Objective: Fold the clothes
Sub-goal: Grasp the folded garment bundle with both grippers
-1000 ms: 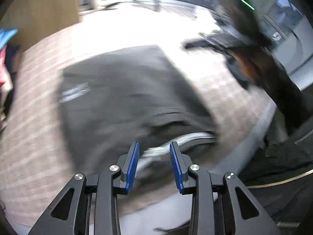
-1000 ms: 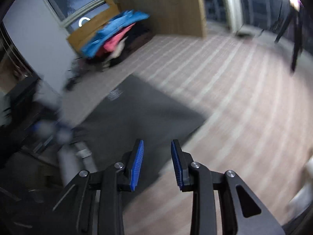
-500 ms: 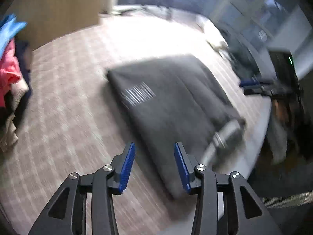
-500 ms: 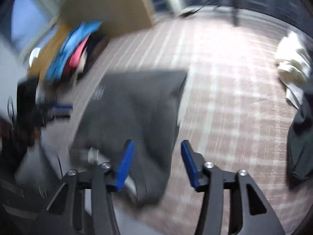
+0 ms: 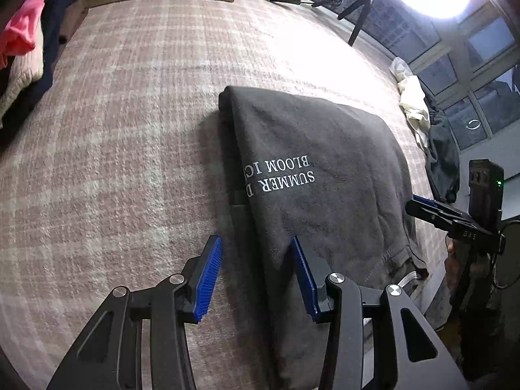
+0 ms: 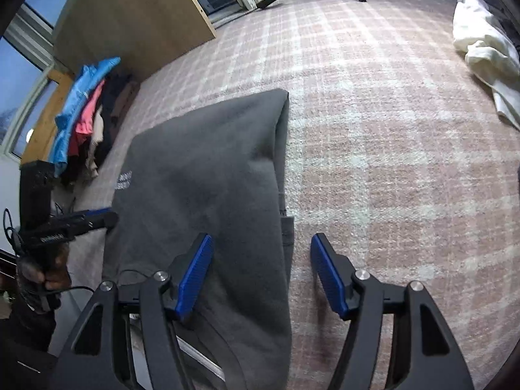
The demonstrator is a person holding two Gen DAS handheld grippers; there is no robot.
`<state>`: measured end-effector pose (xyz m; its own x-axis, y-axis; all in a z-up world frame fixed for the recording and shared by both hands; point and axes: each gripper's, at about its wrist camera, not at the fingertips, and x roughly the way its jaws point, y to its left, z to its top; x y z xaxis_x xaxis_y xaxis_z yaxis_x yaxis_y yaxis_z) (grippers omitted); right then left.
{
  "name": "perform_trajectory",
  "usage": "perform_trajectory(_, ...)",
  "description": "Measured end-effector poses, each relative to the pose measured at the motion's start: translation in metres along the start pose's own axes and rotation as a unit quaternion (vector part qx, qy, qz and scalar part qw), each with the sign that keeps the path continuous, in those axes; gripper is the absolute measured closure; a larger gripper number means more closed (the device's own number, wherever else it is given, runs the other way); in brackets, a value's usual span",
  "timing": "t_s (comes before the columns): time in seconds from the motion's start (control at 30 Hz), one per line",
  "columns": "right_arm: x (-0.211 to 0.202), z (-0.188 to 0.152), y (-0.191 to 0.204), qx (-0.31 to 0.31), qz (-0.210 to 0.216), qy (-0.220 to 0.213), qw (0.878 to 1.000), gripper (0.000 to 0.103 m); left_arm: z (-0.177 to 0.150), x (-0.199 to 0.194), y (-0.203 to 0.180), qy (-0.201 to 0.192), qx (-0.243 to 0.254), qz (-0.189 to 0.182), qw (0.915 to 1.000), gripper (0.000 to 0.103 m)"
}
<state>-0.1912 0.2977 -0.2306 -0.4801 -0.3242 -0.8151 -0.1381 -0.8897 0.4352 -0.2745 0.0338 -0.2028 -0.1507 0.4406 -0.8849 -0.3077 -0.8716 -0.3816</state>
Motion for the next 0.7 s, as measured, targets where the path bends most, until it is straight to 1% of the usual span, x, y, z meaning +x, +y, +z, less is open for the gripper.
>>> perform_trajectory(0.07,0.001,-0.001,0.003,-0.019,0.006,0.002,1.000,0.040,0.002,0.004,-0.006,0.002,0.005,0.009,0.9999,0.060)
perform_trajectory(0.1,0.003,-0.002,0.004,-0.024,0.018,0.006,1.000,0.040,0.003,0.006,-0.009,0.002,0.008,0.013,0.9999,0.060)
perform_trajectory(0.2,0.009,-0.003,0.011,-0.037,0.036,0.010,0.999,0.040,0.003,0.010,-0.020,0.007,0.026,0.031,0.9992,0.055)
perform_trajectory(0.27,0.015,0.001,0.017,-0.053,0.032,0.015,0.998,0.040,0.003,0.011,-0.024,0.011,0.033,0.043,0.9985,0.053)
perform_trajectory(0.33,0.019,0.002,0.021,-0.062,0.033,0.016,0.997,0.040,0.003,0.012,-0.027,0.010,0.037,0.049,0.9981,0.052)
perform_trajectory(0.37,0.019,0.002,0.022,-0.062,0.036,0.016,0.997,0.042,0.003,0.012,-0.028,0.009,0.039,0.052,0.9979,0.053)
perform_trajectory(0.4,0.020,0.001,0.023,-0.060,0.042,0.017,0.997,0.042,0.003,0.012,-0.029,0.008,0.041,0.054,0.9976,0.057)
perform_trajectory(0.47,0.023,0.000,0.025,-0.062,0.046,0.019,0.997,0.060,0.003,0.015,-0.033,0.009,0.048,0.060,0.9970,0.062)
perform_trajectory(0.5,0.024,0.000,0.026,-0.065,0.043,0.020,0.997,0.065,0.003,0.015,-0.034,0.010,0.051,0.061,0.9968,0.064)
perform_trajectory(0.53,0.025,0.000,0.027,-0.067,0.042,0.021,0.997,0.073,0.003,0.016,-0.036,0.010,0.054,0.062,0.9966,0.066)
perform_trajectory(0.57,0.026,0.000,0.026,-0.063,0.051,0.021,0.996,0.079,0.003,0.017,-0.038,0.010,0.057,0.062,0.9964,0.071)
perform_trajectory(0.6,0.026,0.001,0.024,-0.058,0.060,0.022,0.996,0.081,0.002,0.016,-0.038,0.007,0.056,0.058,0.9967,0.079)
perform_trajectory(0.63,0.026,0.001,0.023,-0.053,0.069,0.023,0.996,0.083,0.002,0.016,-0.039,0.004,0.054,0.053,0.9971,0.084)
perform_trajectory(0.67,0.027,0.001,0.021,-0.048,0.078,0.023,0.995,0.084,0.001,0.016,-0.040,0.000,0.053,0.049,0.9974,0.087)
perform_trajectory(0.7,0.027,0.002,0.020,-0.043,0.087,0.024,0.995,0.084,0.000,0.017,-0.043,-0.005,0.061,0.054,0.9966,0.088)
